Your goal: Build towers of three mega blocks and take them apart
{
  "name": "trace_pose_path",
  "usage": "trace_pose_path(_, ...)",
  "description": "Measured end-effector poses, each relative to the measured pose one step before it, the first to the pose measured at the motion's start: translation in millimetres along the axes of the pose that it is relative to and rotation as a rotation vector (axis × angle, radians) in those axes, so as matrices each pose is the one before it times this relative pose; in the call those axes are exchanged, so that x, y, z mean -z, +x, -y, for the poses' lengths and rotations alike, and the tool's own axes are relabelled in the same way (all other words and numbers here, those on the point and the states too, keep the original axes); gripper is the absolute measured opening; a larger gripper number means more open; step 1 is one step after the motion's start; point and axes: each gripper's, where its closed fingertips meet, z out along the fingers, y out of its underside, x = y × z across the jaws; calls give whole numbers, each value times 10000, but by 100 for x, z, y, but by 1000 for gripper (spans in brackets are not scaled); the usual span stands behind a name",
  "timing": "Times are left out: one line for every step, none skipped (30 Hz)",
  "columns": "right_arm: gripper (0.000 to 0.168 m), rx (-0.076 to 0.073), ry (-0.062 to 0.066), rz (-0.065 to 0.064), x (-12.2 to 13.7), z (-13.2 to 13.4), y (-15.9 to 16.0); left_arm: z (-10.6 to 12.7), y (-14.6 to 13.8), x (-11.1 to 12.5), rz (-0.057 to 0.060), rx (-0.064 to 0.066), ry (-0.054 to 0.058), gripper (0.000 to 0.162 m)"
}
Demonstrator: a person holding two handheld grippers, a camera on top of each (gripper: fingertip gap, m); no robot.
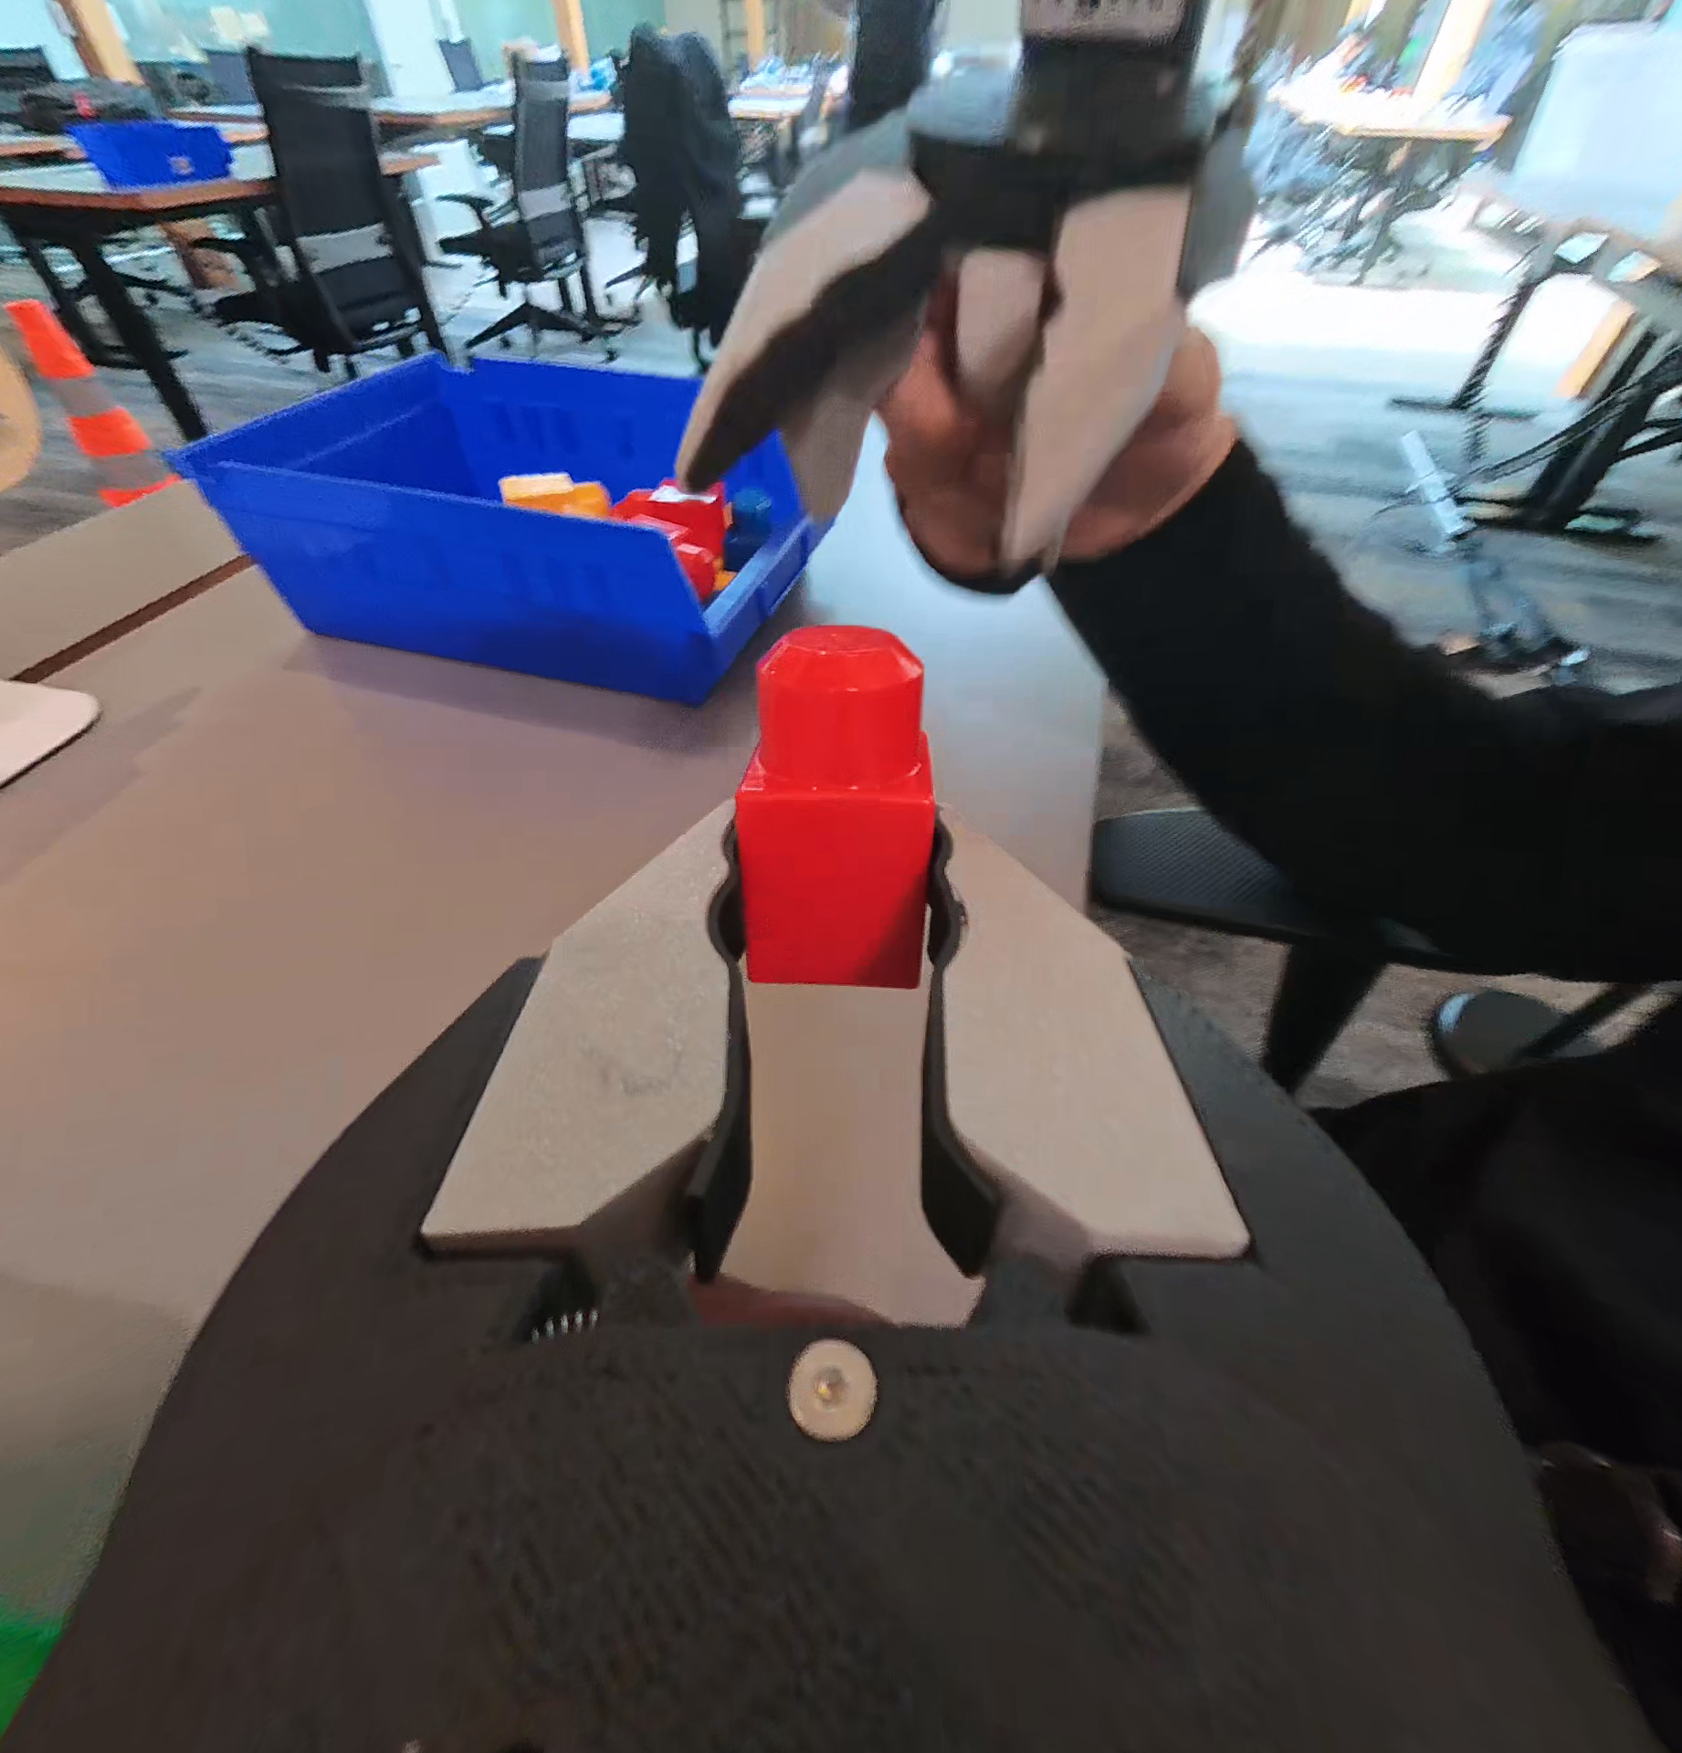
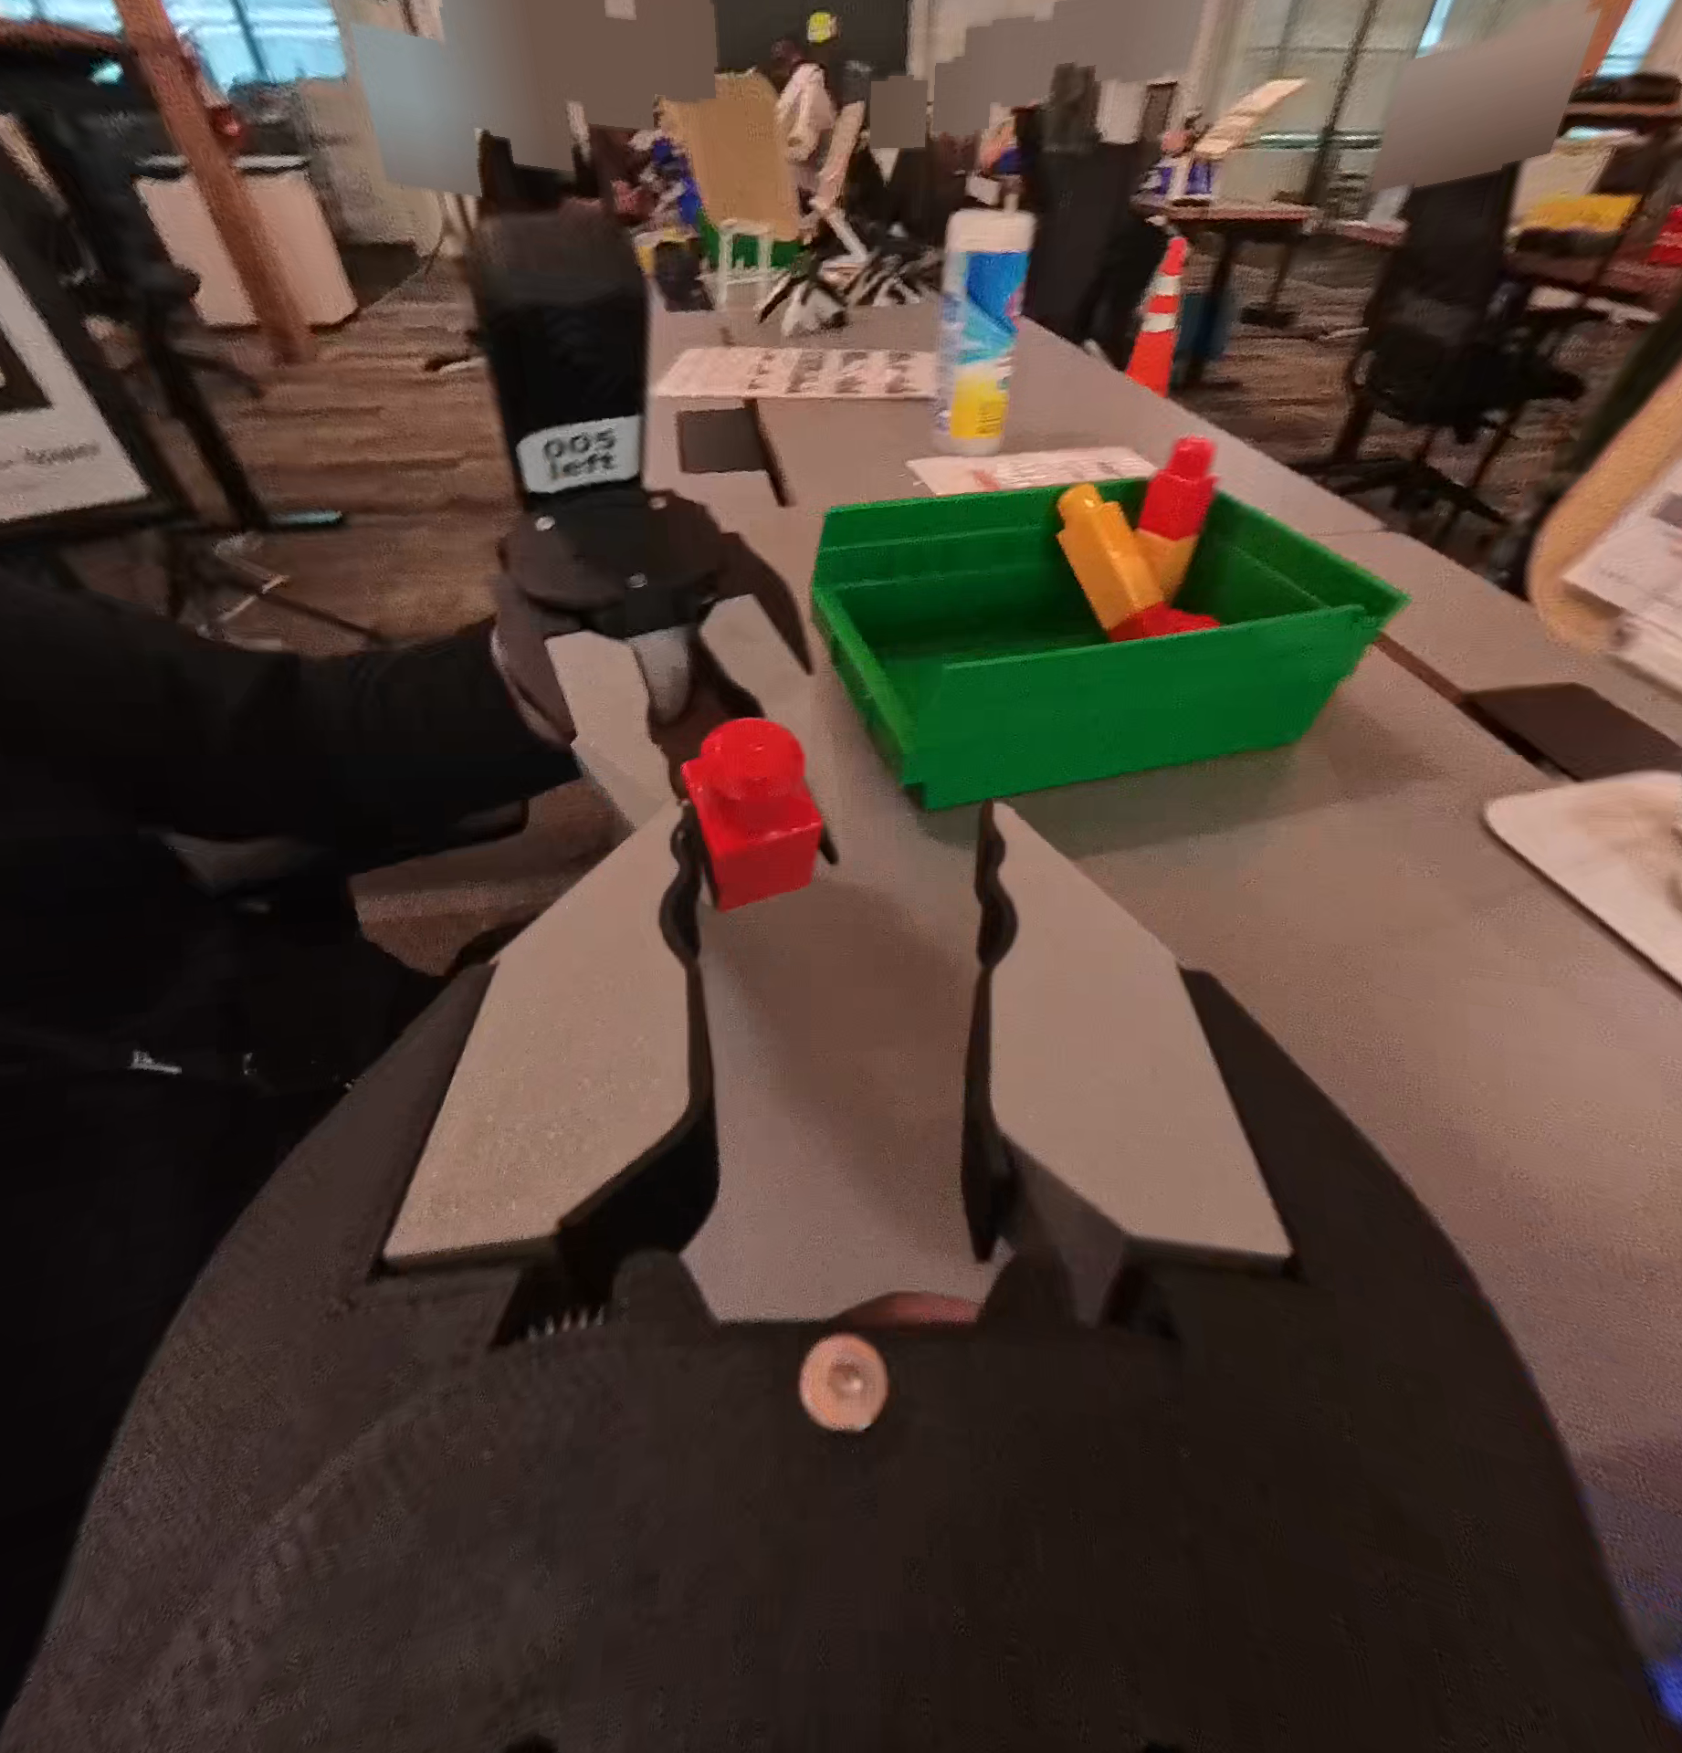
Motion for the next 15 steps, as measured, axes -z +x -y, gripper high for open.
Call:
trace_pose_path(57, 438, -161, 386, -1376, -170, -1288, 418, 504, 222, -366, 168, 206, 34)
trace_pose_path(57, 251, 54, 295, -1233, 123, -902, 366, 458, 219, -317, 139, 200, 34)
trace_pose_path(55, 12, 227, 458, -963, 324, -962, 308, 265, 165, -183, 114, 172, 34)
trace_pose_path(51, -222, 324, 601, -913, 422, -956, 191, 140, 132, -105, 82, 104, 34)
trace_pose_path(45, -347, 240, 341, -756, 205, -351, 93, 183, 80, -120, 33, 53, 34)
trace_pose_path(28, -313, 90, -192, -543, -56, 573, -3, 111, 33, -51, -7, 5, 34)
trace_pose_path(26, -239, 129, 82, -307, -13, 149, -86, -66, -13, 63, -58, -34, 34)
trace_pose_path(26, -217, 25, 84, -163, -115, 114, -108, -146, -19, 101, -55, -47, 35)
trace_pose_path(26, -56, -43, -62, 58, -146, 246, -71, -340, 4, 198, -3, -27, 35)
trace_pose_path(26, 13, -39, -328, 262, -19, 543, -14, -619, 39, 346, 17, -13, 36)
trace_pose_path(26, 40, 72, -450, 453, 263, 686, -39, -712, 105, 366, 30, -33, 38)
trace_pose_path(26, 31, 263, -537, 738, 646, 825, -100, -604, 117, 272, 59, -71, 38)
trace_pose_path(26, 53, 428, -773, 1158, 970, 1225, -170, -427, 128, 148, 86, -101, 39)
trace_pose_path(26, 185, 441, -1235, 1416, 1097, 1860, -233, -228, 102, 23, 111, -124, 40)
trace_pose_path(26, 344, 365, -1484, 1742, 1027, 2514, -293, -57, 45, -77, 137, -162, 40)
